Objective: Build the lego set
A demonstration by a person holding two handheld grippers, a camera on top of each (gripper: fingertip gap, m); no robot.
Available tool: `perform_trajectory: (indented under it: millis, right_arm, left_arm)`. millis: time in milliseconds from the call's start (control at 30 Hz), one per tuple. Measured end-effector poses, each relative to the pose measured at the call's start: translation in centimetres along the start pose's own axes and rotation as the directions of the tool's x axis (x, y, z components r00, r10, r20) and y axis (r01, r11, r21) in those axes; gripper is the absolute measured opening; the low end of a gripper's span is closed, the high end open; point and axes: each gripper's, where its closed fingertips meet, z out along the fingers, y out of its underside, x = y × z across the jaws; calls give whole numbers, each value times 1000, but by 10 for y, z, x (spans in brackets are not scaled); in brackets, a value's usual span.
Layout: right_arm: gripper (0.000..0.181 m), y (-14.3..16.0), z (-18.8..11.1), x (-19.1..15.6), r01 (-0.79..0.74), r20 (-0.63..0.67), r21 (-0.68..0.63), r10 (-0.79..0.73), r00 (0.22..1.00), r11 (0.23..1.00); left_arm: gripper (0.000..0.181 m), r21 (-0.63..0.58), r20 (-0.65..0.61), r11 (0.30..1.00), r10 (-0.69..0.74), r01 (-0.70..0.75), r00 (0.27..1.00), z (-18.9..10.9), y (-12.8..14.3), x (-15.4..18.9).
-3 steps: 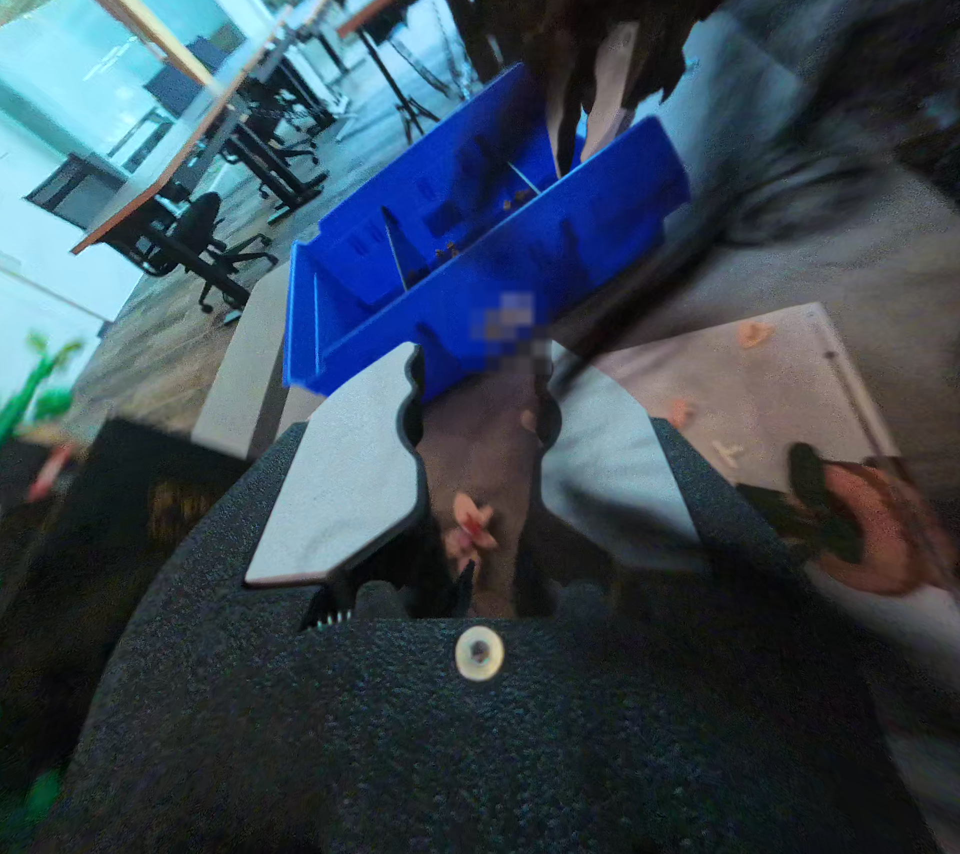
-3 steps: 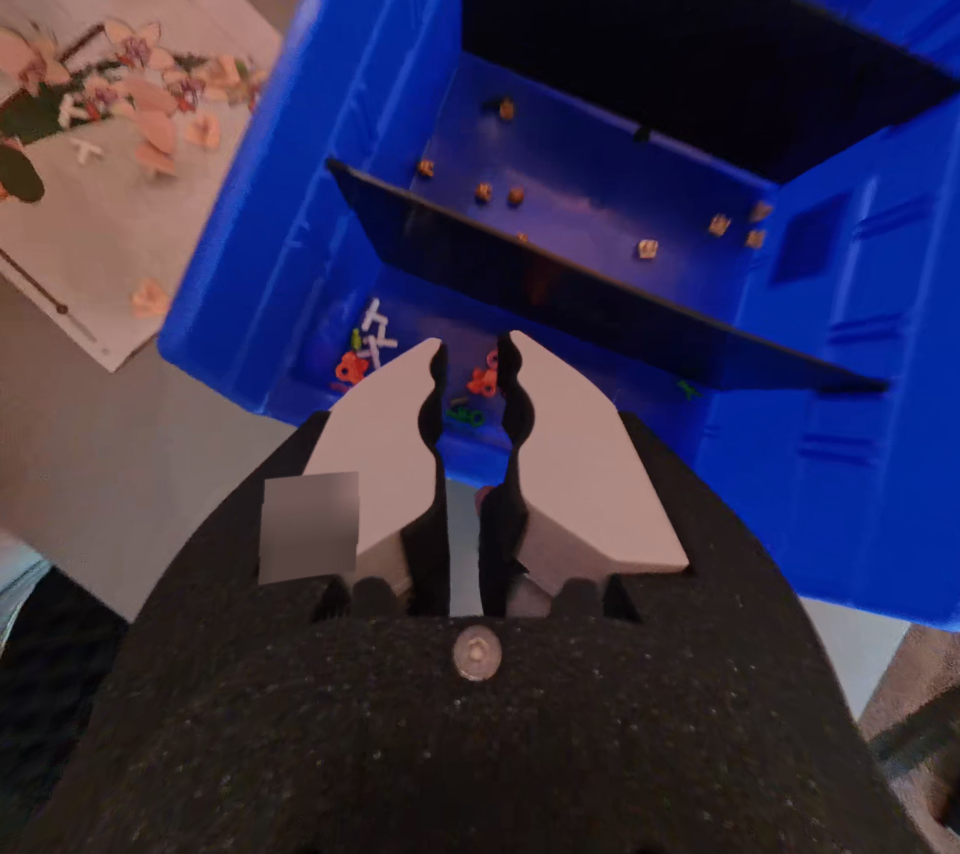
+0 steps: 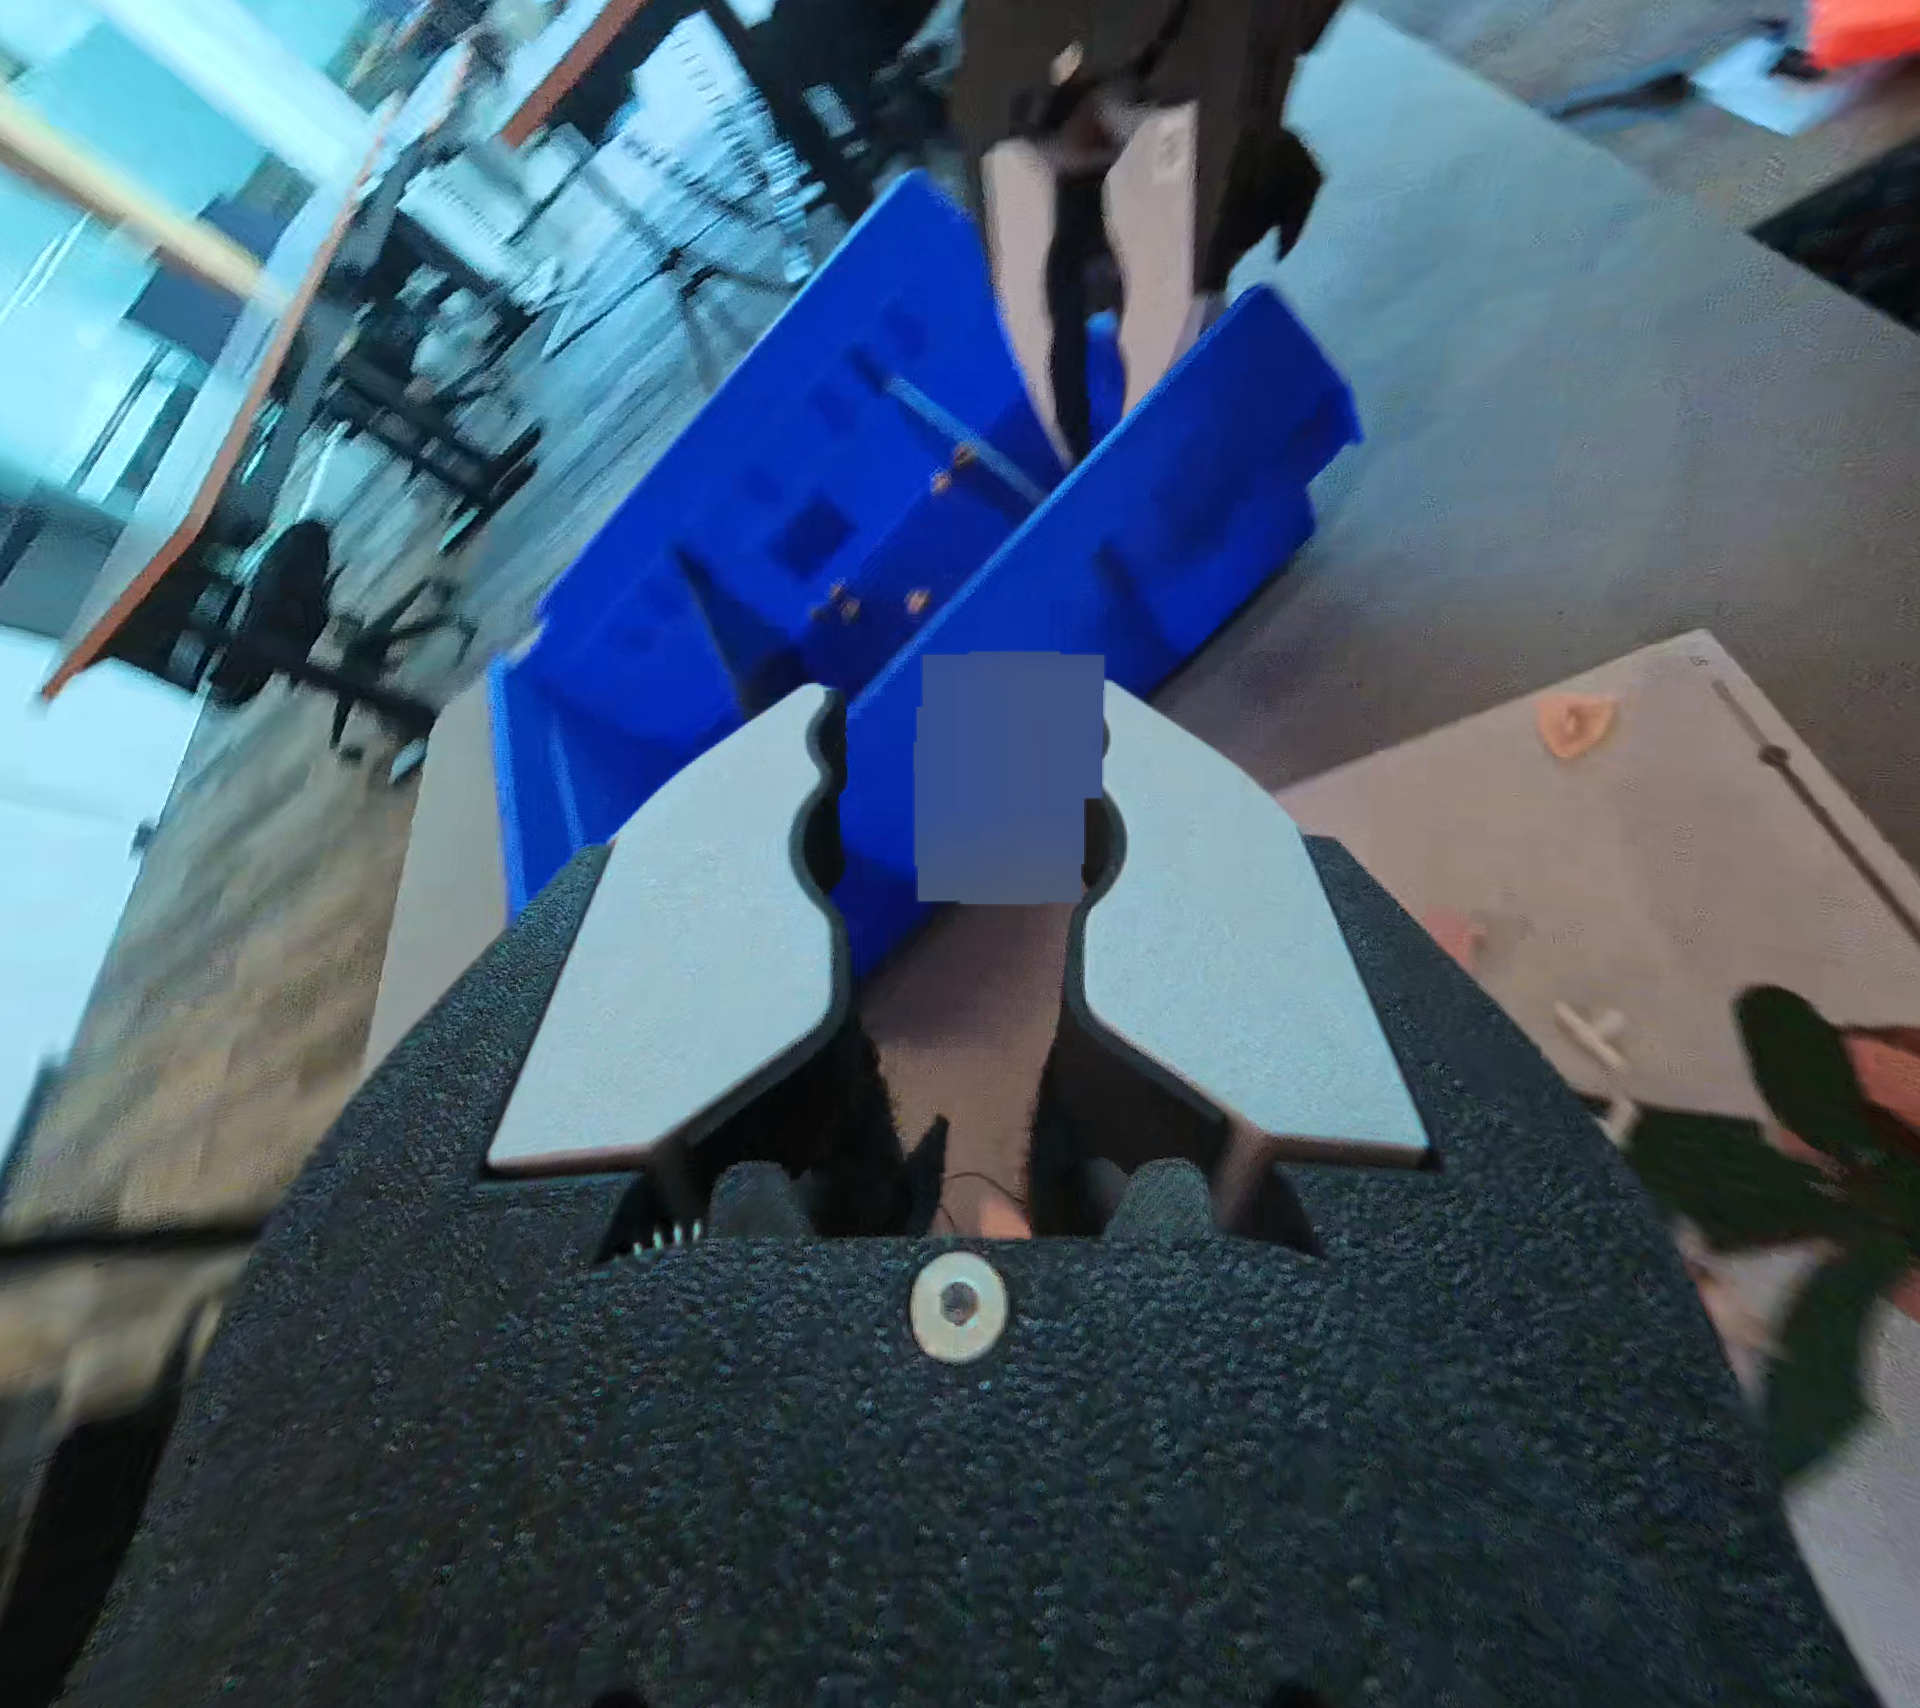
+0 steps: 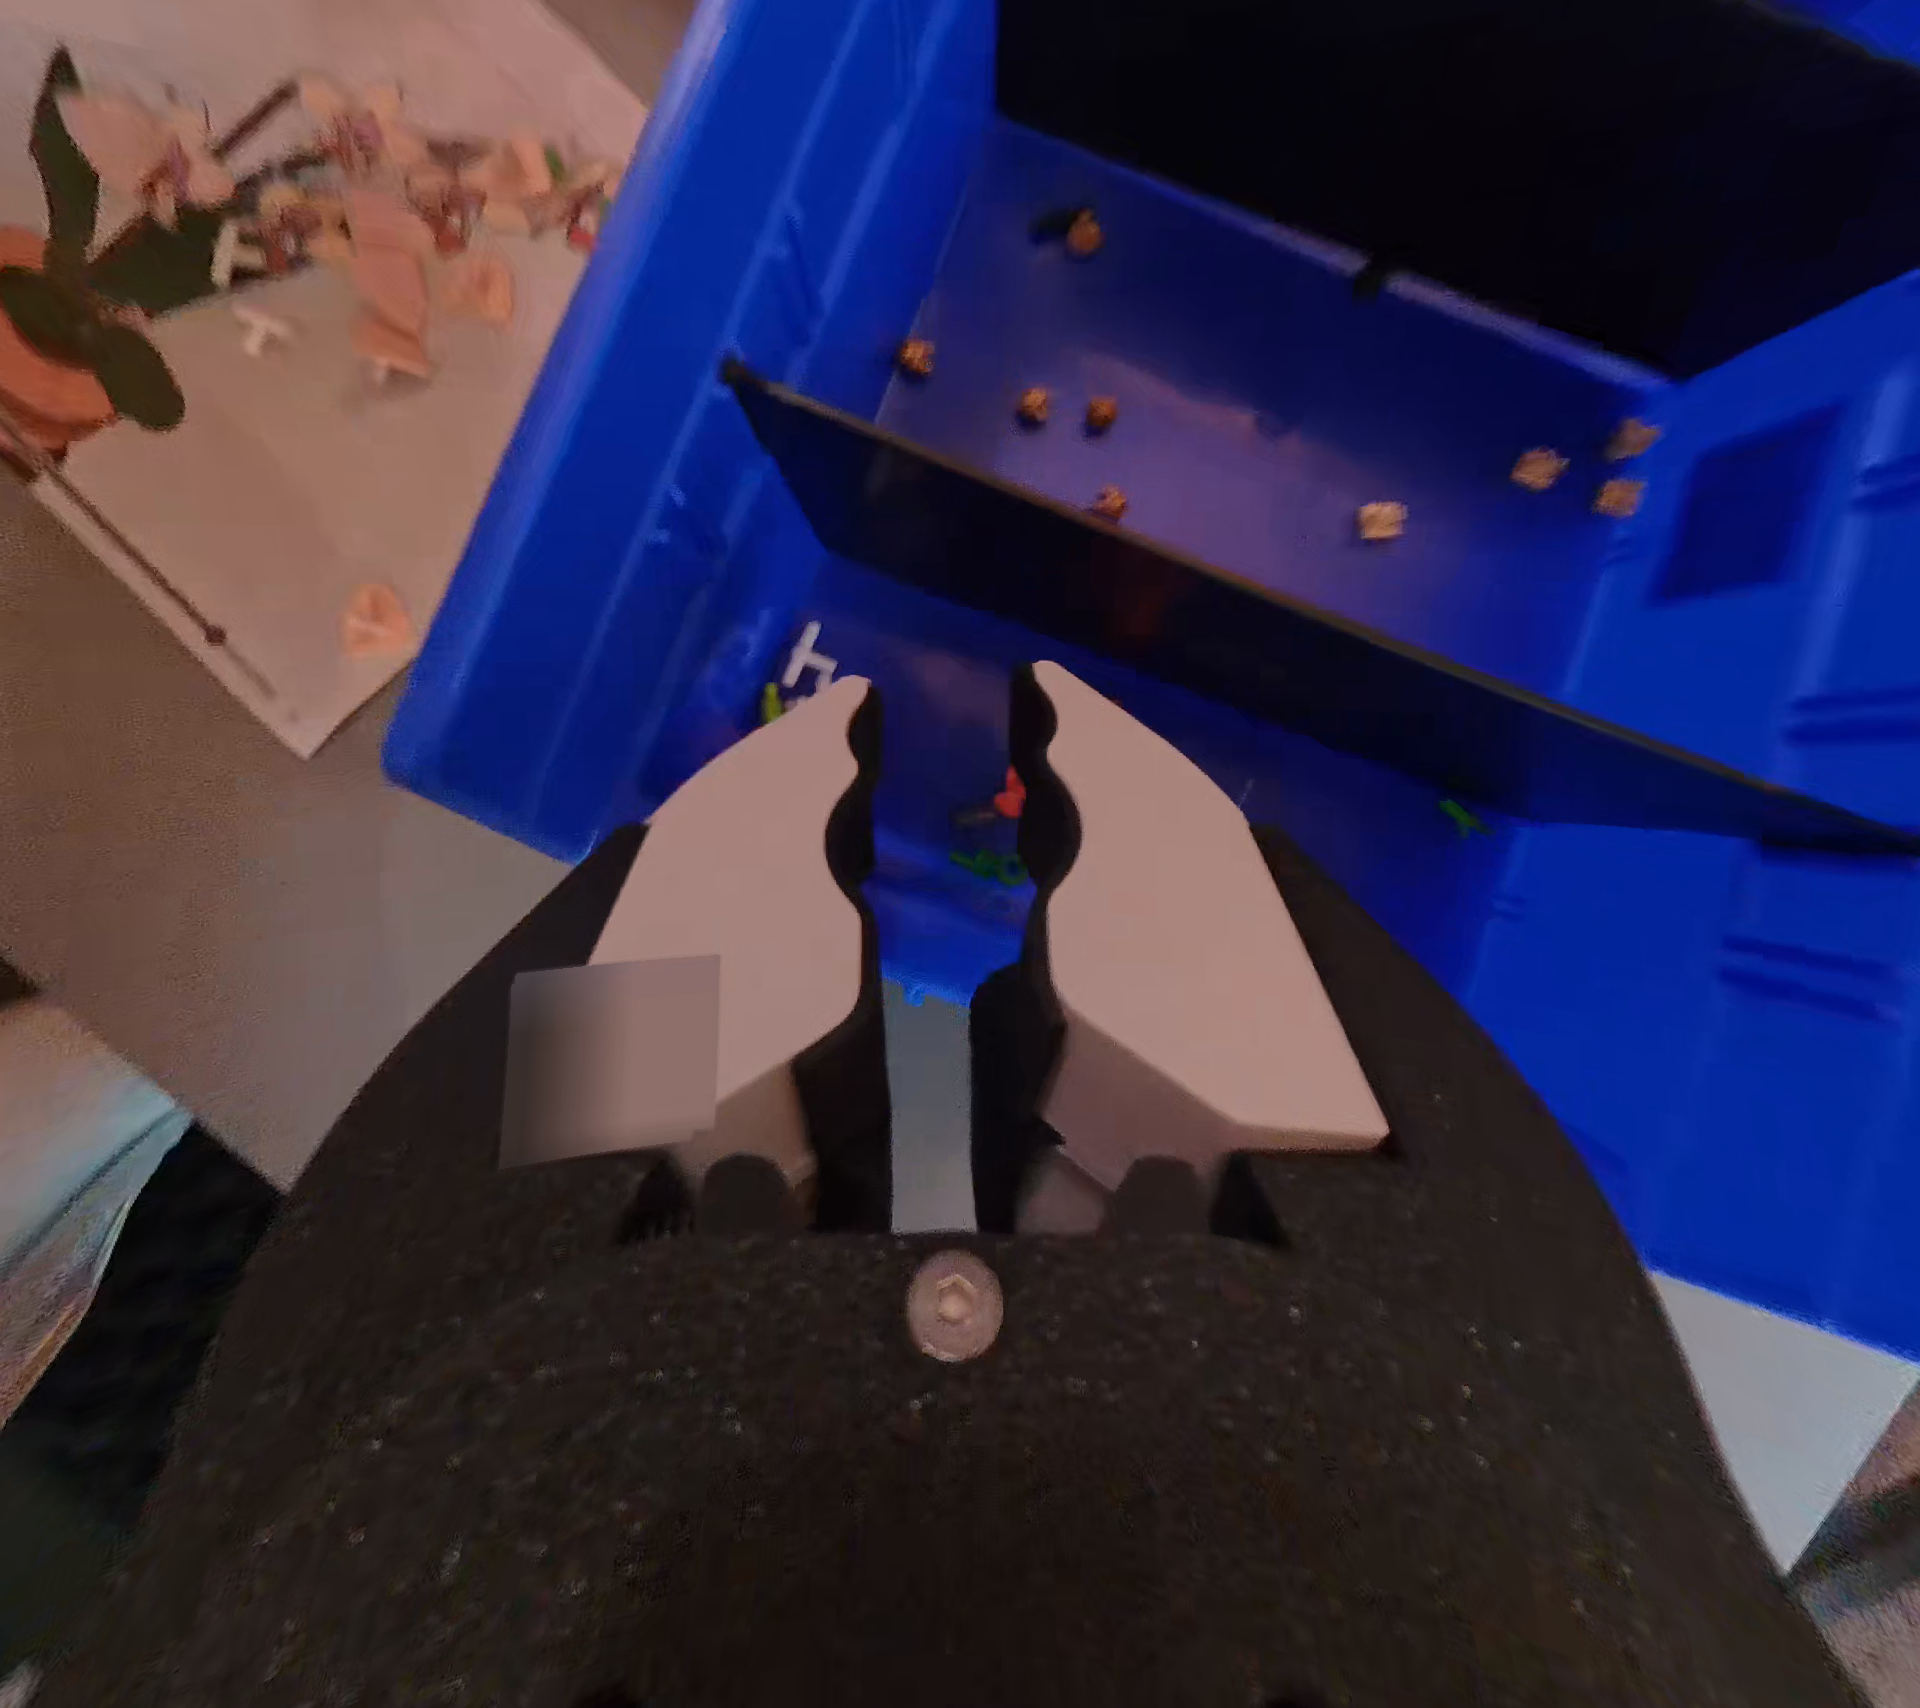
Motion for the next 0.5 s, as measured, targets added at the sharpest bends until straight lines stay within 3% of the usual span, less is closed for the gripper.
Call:
perform_trajectory:
  millis: [67, 167, 267, 500]
  right_arm:
    - [42, 13, 10, 3, 14, 14, -119, -12, 1000, 993]
    - [50, 27, 22, 7, -40, 49, -253, 54, 997, 967]
    - [58, 33, 28, -1, -30, 102, -340, 69, 992, 940]
    - [18, 24, 20, -28, 122, 280, -270, -44, 959, 955]
  left_arm:
    - [45, -17, -101, 987, 156, -159, 983, 41, -5, 6]
    - [48, -129, -201, 910, 366, -395, 909, 94, 21, 14]
    - [50, -111, -266, 887, 409, -449, 873, 111, 30, 29]
    - [53, -5, -150, 898, 435, -441, 888, 106, 25, 34]
